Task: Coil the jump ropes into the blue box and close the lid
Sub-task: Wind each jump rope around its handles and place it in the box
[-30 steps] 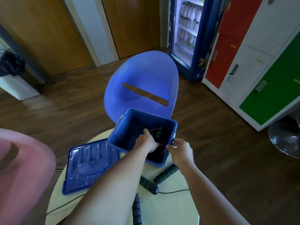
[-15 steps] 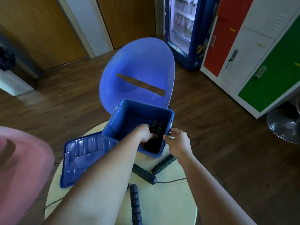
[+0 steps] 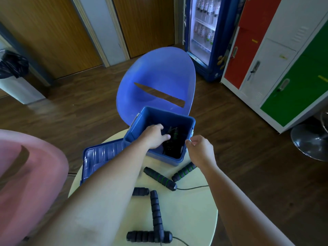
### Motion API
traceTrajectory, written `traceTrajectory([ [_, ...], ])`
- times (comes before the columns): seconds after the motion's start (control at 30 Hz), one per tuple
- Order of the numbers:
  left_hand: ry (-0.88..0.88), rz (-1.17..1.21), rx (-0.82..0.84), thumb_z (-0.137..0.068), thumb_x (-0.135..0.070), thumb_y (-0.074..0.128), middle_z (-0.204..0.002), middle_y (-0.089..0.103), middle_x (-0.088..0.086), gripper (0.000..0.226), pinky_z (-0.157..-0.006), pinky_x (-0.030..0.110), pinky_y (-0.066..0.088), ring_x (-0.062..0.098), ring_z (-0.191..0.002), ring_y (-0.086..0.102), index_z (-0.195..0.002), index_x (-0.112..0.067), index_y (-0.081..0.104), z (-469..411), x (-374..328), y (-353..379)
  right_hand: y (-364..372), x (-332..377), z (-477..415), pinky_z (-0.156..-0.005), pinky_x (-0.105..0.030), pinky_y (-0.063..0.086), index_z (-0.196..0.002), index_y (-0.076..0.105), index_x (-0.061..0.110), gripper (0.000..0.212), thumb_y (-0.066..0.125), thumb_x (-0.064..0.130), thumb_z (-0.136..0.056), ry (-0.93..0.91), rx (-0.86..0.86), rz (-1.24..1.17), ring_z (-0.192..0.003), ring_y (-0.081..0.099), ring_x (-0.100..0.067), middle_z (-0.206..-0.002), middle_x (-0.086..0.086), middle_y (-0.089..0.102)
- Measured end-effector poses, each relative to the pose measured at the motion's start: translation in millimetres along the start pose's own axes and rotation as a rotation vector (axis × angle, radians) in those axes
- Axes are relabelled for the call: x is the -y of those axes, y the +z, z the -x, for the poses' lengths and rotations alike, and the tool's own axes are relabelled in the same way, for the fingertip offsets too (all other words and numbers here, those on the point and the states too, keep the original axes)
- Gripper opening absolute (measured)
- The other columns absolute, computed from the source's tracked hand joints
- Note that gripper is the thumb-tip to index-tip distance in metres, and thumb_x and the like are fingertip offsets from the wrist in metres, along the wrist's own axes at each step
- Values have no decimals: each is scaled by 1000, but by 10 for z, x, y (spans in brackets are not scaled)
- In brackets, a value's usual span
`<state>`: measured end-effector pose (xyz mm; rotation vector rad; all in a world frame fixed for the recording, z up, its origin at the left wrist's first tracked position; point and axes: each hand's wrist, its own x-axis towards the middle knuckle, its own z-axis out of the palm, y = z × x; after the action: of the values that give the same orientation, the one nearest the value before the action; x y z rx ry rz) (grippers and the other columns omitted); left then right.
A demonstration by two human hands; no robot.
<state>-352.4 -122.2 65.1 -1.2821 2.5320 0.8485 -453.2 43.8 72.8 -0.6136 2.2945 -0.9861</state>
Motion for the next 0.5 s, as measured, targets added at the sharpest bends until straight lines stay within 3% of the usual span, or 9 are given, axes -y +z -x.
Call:
traceTrajectory([
  [0.17,114,37,-107,-97,-37,62,-132,58,5,40,-85,32,43,25,-114,58,-131,-17,56,489,125,-290,-46,266,492,-75,-44,60,-99,71,16,25,53,32,-95,-54,4,-25,-87,66,-25,-90,-2,71],
  [0.37,169,131,-154,-95,-34,64,-106,66,-4,30,-68,27,41,18,-91,60,-120,-19,63,1261,383,-524,31,480,1236,-81,-44,57,-104,70,15,23,52,27,-97,-129,19,7,-90,66,-24,-90,-1,69],
  [0.43,184,145,-155,-95,-34,64,-103,67,-5,26,-70,28,44,17,-91,60,-116,-20,64,1526,515,-535,76,501,1490,-80,-42,57,-105,69,13,23,51,27,-99,-126,11,4,-90,66,-24,-93,-3,70],
  [0.5,182,152,-137,-95,-34,64,-102,66,-7,23,-76,29,44,17,-94,60,-114,-22,63,1787,644,-514,128,489,1722,-67,-30,56,-106,68,12,24,51,27,-100,-119,-3,31,-82,64,-21,-91,-4,70],
])
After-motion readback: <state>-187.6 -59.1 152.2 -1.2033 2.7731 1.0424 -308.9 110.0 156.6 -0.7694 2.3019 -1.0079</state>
